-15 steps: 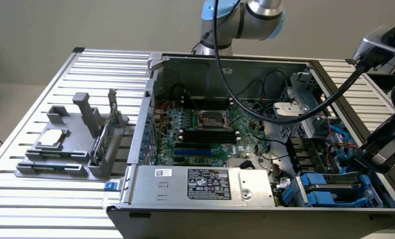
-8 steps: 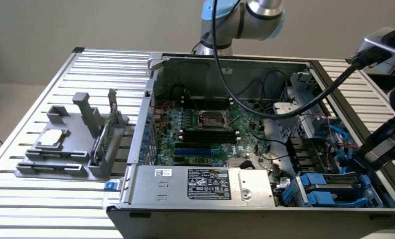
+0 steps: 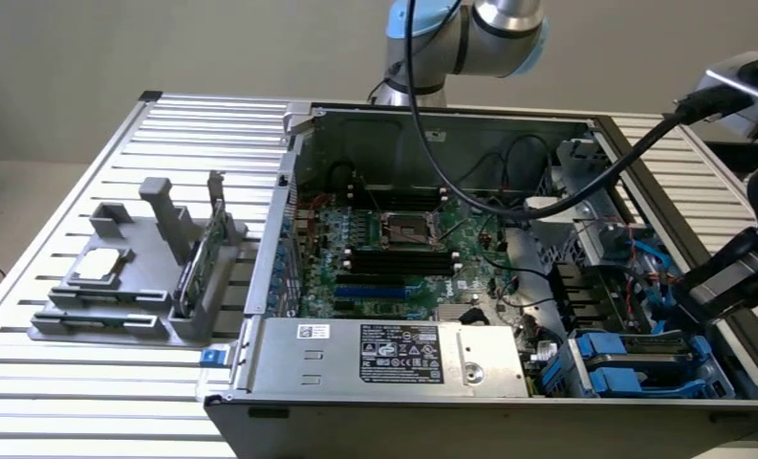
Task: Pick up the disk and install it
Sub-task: 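Insert the first disk wire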
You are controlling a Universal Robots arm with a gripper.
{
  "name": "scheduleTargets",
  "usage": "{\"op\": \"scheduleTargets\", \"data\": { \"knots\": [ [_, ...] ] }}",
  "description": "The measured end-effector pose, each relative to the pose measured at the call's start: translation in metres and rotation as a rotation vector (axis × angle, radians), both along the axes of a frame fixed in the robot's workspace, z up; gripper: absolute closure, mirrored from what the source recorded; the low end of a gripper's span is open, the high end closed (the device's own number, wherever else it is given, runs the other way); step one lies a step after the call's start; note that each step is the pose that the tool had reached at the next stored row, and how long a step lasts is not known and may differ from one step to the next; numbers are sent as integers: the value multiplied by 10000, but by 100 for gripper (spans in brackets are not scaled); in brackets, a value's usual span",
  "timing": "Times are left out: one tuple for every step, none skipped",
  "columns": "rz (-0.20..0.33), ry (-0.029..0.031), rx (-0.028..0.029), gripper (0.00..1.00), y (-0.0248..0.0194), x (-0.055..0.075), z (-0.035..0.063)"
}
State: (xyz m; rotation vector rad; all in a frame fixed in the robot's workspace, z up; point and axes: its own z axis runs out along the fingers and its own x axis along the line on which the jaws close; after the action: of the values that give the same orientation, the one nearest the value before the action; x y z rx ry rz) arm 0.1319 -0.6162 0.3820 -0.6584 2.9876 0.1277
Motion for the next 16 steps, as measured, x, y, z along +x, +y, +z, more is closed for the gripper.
{"op": "scheduleTargets", "data": {
  "knots": [
    [-121,11,5,89,0,0,0],
    [-226,21,12,89,0,0,0],
    [-341,34,19,89,-1,0,0],
    [-439,48,27,89,-3,0,0],
    [-527,61,36,89,-6,-1,-1],
    [-614,74,43,89,-8,-1,-1],
    [-697,89,49,89,-11,-1,0],
    [-776,103,56,89,-14,0,0],
    [-849,121,61,89,-18,0,0],
    [-914,140,65,89,-23,0,0],
    [-974,160,68,89,-27,0,0],
    [-1030,182,70,89,-32,0,0],
    [-1084,204,73,89,-37,0,0],
    [-1137,228,76,89,-42,0,-1],
    [-1193,251,80,89,-48,0,-1],
    [-1259,276,83,89,-53,0,-1]
  ]
}}
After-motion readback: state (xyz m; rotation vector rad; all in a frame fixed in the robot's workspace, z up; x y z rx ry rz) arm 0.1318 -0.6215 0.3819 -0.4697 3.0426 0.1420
